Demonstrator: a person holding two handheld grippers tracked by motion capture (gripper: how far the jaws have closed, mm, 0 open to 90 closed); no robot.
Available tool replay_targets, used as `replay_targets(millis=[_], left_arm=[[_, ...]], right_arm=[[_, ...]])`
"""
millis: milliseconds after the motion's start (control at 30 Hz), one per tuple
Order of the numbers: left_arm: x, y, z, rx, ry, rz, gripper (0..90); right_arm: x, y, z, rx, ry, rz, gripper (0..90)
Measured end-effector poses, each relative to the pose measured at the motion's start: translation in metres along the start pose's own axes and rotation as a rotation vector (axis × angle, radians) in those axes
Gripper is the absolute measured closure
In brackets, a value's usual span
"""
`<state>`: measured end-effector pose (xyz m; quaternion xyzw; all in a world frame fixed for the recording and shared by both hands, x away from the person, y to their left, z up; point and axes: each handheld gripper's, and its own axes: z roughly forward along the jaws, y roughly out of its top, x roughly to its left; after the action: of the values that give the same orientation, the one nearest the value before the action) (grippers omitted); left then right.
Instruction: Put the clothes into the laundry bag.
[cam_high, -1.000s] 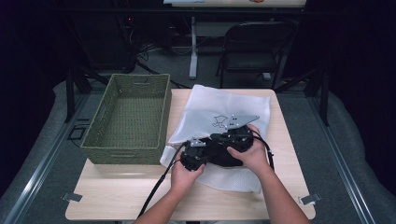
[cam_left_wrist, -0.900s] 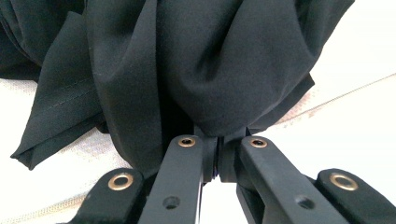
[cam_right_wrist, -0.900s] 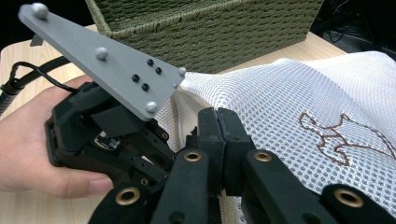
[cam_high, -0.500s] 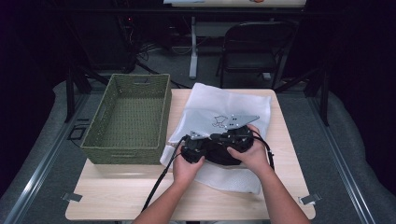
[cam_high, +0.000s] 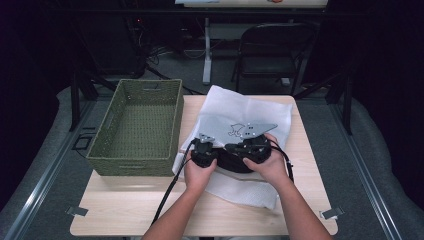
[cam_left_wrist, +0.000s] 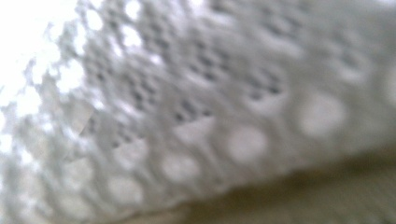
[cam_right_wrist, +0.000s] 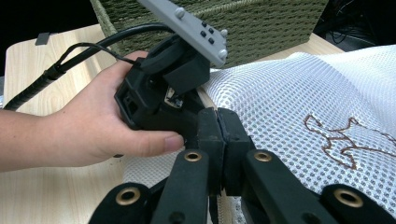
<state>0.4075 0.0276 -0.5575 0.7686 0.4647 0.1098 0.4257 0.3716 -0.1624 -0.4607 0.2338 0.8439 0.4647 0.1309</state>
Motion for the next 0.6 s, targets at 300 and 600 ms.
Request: replay_targets(millis=[300, 600], left_arm=[[0.001, 0.001, 0.001, 0.021, -0.009, -0.004, 83.7], [-0.004, 0.001, -0.022, 0.035, -0.039, 0.046, 65.1]], right_arm=[[-0.001, -0.002, 0.001, 0.001, 0.000, 0.009, 89.4], [-0.004, -0.003, 0.001, -0.001, -0.005, 0.013, 89.4]])
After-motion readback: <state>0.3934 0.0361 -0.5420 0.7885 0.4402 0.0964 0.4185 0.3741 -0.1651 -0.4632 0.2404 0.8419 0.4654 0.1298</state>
